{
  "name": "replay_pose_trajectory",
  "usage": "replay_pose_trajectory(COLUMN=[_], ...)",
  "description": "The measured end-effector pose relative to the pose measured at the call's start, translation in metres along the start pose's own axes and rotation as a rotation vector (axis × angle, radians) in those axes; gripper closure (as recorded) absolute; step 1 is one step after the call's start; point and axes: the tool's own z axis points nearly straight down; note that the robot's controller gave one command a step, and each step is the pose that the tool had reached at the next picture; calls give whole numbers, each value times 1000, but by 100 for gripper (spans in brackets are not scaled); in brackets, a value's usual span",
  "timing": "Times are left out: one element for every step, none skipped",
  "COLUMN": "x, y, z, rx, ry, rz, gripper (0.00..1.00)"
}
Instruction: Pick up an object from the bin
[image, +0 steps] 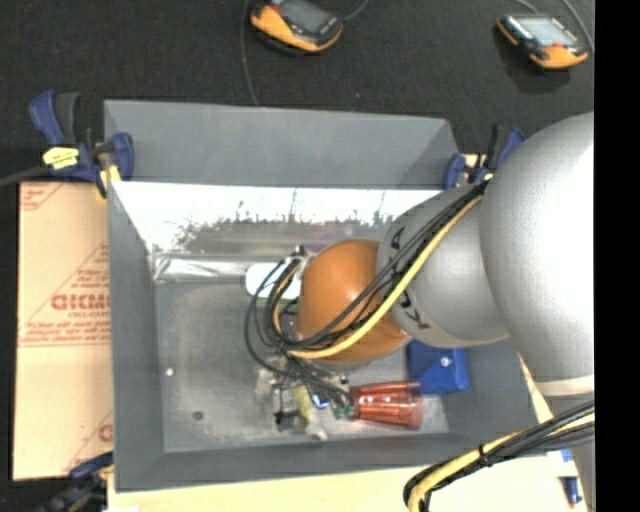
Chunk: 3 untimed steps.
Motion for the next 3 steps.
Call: replay_pose_trajectory(x=[9, 9, 6], y=[-91, -91, -77], z=[-30, -30, -88], rx=[-1, -1, -3], ry=[-2, -2, 3], rz=[129, 129, 163], gripper=[0, 0, 0])
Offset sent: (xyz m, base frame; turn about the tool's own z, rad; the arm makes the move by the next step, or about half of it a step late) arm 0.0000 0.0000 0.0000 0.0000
